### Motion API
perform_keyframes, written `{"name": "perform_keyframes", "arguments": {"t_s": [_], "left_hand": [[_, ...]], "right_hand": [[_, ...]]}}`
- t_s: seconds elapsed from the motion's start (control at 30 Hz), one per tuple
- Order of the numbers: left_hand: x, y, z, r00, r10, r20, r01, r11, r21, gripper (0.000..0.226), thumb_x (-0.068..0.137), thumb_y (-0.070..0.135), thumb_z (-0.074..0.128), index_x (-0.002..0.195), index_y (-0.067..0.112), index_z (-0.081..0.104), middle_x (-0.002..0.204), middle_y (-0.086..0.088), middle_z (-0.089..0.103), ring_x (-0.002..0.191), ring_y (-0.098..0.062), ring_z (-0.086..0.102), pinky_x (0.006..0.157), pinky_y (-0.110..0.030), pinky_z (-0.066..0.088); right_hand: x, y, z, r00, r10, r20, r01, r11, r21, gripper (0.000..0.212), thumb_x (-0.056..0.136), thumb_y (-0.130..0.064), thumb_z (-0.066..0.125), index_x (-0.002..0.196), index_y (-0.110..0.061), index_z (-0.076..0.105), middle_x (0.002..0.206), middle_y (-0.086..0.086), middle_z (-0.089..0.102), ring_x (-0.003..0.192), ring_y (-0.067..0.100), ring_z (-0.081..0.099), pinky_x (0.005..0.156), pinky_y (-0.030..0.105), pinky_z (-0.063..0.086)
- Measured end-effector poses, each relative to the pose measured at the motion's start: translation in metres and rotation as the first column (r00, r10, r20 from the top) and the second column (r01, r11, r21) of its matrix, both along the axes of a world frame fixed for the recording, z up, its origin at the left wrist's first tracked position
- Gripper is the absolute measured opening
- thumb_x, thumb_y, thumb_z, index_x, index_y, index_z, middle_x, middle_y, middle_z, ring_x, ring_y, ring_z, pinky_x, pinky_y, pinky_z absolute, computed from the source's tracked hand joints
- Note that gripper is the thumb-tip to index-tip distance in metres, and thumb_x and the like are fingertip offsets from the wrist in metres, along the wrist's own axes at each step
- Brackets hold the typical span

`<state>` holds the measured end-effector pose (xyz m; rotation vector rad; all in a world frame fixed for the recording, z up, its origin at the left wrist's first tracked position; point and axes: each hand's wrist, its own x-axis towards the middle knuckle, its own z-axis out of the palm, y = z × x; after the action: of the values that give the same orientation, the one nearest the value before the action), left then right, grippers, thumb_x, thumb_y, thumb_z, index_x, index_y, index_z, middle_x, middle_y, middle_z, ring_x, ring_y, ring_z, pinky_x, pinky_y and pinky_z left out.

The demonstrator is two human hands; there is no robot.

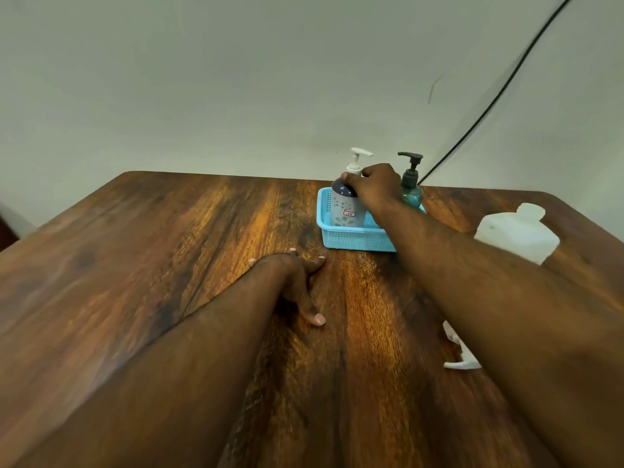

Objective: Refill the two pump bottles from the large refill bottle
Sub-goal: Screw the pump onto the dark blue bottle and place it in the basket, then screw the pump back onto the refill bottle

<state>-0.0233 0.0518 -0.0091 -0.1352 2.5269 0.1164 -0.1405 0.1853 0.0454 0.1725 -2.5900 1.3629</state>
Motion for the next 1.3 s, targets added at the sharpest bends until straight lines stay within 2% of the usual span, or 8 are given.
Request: {"name": "perform_keyframes", "arguments": {"t_s": [0.17,0.27,0.57,0.77,0.87,1.0,1.17,1.3], "left_hand": [[0.002,-0.003,-0.005,0.999,0.0,-0.044,-0.001,1.0,-0.024,0.136,0.043,0.074,0.079,0.145,0.055,-0.009,0.163,-0.007,-0.014,0.148,-0.041,0.001,0.112,-0.069,0.017],[0.007,-0.001,-0.003,0.998,-0.001,-0.067,-0.001,1.0,-0.029,0.134,0.045,0.076,0.077,0.146,0.054,-0.007,0.163,-0.008,-0.01,0.148,-0.04,0.004,0.112,-0.068,0.019],[0.033,0.009,0.01,0.979,0.005,-0.203,0.004,0.999,0.047,0.116,0.062,0.058,0.082,0.153,0.039,0.012,0.158,-0.005,0.027,0.143,-0.031,0.031,0.113,-0.049,0.033],[0.058,0.04,0.012,0.945,0.047,-0.325,-0.056,0.998,-0.019,0.047,0.077,0.036,0.078,0.118,0.019,0.061,0.091,0.006,0.064,0.086,-0.016,0.065,0.072,-0.032,0.053],[0.062,0.072,0.011,0.935,-0.05,-0.351,0.03,0.998,-0.06,0.021,0.084,0.03,0.071,0.099,0.018,0.063,0.096,0.002,0.066,0.083,-0.013,0.058,0.08,-0.032,0.052],[0.056,0.111,0.003,0.916,-0.042,-0.399,0.073,0.995,0.063,0.032,0.082,0.043,0.071,0.105,0.022,0.063,0.099,0.003,0.064,0.092,-0.015,0.061,0.086,-0.036,0.054],[0.04,0.149,-0.006,0.877,0.069,-0.475,0.029,0.98,0.196,0.035,0.081,0.045,0.072,0.108,0.024,0.063,0.103,0.002,0.066,0.092,-0.015,0.062,0.083,-0.036,0.056],[0.029,0.193,-0.012,0.771,0.133,-0.623,0.181,0.892,0.415,0.058,0.075,0.05,0.068,0.125,0.024,0.055,0.121,-0.003,0.065,0.106,-0.023,0.062,0.092,-0.044,0.053]], "right_hand": [[0.066,0.038,0.006,0.989,0.081,-0.123,-0.085,0.996,-0.034,0.02,0.087,-0.031,0.063,0.092,-0.014,0.074,0.081,-0.007,0.064,0.063,-0.001,0.052,0.056,0.02,0.038],[0.117,0.083,-0.005,0.975,0.192,-0.113,-0.184,0.98,0.082,0.028,0.089,-0.029,0.063,0.115,-0.021,0.067,0.102,-0.011,0.062,0.085,0.001,0.057,0.073,0.02,0.05],[0.174,0.198,-0.063,0.996,0.057,0.065,-0.071,0.969,0.236,0.027,0.093,-0.01,0.055,0.108,-0.027,0.07,0.117,-0.012,0.064,0.105,0.009,0.055,0.105,0.038,0.042],[0.172,0.212,-0.072,0.9,0.436,0.025,-0.385,0.765,0.516,0.053,0.092,0.001,0.05,0.13,-0.037,0.053,0.148,-0.023,0.024,0.132,-0.013,0.008,0.093,-0.008,-0.002],[0.172,0.212,-0.077,0.883,0.465,0.057,-0.415,0.719,0.558,0.05,0.094,-0.002,0.048,0.13,-0.037,0.054,0.154,-0.02,0.017,0.133,-0.009,-0.002,0.101,0.006,-0.006],[0.172,0.216,-0.074,0.886,0.46,0.059,-0.407,0.708,0.577,0.044,0.094,-0.008,0.051,0.131,-0.033,0.053,0.151,-0.013,0.033,0.14,0.008,0.026,0.106,0.017,0.017],[0.188,0.222,-0.064,0.886,0.399,-0.235,-0.267,0.855,0.444,0.04,0.093,-0.017,0.057,0.131,-0.028,0.053,0.136,-0.01,0.054,0.122,0.003,0.047,0.104,0.018,0.035],[0.198,0.228,-0.052,0.704,0.357,-0.614,-0.19,0.927,0.322,0.046,0.083,-0.006,0.067,0.128,-0.006,0.055,0.133,0.004,0.054,0.124,0.009,0.048,0.107,0.021,0.037]]}}
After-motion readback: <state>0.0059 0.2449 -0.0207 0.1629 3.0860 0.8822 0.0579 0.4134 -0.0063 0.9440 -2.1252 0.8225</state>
